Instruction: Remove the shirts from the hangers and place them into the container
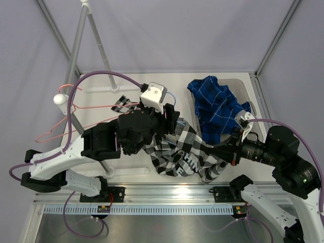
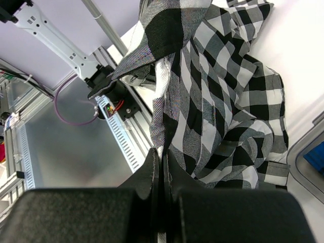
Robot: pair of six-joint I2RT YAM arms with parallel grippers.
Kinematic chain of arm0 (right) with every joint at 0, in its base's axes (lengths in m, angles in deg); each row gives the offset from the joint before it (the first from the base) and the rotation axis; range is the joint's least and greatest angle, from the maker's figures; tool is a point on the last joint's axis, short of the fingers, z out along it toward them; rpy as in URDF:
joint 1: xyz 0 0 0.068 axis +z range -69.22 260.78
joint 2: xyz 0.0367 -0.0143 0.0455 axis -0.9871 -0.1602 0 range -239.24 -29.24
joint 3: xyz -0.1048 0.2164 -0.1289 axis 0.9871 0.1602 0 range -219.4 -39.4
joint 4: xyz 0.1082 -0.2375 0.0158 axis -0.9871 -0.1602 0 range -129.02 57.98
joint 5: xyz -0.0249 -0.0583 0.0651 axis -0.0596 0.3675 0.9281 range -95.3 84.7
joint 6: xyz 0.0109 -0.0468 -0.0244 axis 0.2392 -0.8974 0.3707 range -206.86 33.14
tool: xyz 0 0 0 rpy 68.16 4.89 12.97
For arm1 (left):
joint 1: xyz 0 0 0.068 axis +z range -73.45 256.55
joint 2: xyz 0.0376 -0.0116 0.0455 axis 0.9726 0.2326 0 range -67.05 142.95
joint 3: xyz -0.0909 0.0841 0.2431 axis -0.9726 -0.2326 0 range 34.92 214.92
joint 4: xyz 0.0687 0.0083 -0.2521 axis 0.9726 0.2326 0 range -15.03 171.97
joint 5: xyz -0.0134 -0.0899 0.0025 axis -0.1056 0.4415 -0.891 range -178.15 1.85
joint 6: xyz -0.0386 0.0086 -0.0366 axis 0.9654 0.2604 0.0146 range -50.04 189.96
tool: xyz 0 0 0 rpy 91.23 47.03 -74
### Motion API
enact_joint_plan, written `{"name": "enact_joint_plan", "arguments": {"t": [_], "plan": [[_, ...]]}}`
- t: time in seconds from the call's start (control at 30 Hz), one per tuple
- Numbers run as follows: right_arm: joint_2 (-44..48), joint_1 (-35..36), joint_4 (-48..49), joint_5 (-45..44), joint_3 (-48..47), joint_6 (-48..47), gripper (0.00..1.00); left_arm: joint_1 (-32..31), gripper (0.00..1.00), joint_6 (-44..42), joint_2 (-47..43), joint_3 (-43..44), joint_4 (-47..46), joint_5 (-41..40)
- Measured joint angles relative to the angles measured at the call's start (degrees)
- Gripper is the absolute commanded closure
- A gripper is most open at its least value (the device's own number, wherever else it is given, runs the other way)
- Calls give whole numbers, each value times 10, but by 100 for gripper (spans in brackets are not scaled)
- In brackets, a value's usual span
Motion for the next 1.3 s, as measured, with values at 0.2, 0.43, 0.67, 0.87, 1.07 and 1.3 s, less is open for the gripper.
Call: {"name": "enact_joint_plan", "arguments": {"t": [0.2,0.43,0.67,0.87,1.07,1.3], "plan": [[6,0,0,10,-10,2,100,25,89,7,2,-16,-1,21],[5,0,-6,12,-16,3,95,33,100,11,7,-19,-13,49],[-5,0,-17,-19,-43,-3,26,42,100,-5,16,24,30,46],[-5,0,-31,-43,-45,-8,22,49,100,-24,18,66,47,41],[3,0,-33,-52,-34,-8,23,56,100,-35,22,82,62,41],[26,0,-47,-58,-21,-7,26,81,100,-47,29,97,68,44]]}}
